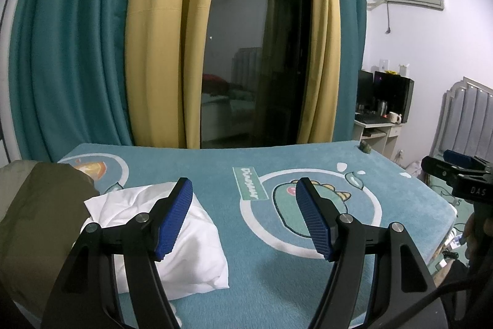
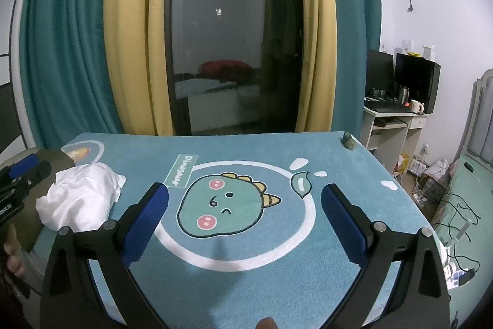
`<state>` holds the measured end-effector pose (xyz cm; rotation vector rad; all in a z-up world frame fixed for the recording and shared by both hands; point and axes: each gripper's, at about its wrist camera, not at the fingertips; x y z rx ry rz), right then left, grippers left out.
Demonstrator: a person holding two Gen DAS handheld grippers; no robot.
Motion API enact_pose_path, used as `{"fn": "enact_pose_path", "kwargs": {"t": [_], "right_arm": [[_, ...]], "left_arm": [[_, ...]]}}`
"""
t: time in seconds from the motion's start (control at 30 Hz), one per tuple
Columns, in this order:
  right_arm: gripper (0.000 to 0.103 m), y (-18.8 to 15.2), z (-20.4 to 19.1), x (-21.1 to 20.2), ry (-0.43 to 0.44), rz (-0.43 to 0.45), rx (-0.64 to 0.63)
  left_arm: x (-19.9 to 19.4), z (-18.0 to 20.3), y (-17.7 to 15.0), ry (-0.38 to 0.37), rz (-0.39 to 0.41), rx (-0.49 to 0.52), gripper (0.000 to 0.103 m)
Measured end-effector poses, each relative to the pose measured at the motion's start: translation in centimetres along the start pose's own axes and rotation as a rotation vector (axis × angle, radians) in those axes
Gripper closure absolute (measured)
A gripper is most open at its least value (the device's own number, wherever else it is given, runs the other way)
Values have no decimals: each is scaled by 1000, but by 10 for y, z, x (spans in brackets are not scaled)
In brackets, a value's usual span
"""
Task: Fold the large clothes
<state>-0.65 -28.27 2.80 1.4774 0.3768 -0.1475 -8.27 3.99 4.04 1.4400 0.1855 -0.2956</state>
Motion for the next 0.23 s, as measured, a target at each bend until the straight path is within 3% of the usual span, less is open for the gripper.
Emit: {"fn": "enact_pose_path", "kwargs": {"t": [0.23], "right_arm": [[4, -7, 0, 20, 6, -23, -12]], "left_arm": [[12, 3, -2, -10, -28, 9, 30]]}}
Point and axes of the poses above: each gripper's, at about its wrist camera, not at the fingertips, and x roughly the way its jaws point, z to its right, y to its top, and after that the axes turned 11 degrees about -y, right-handed
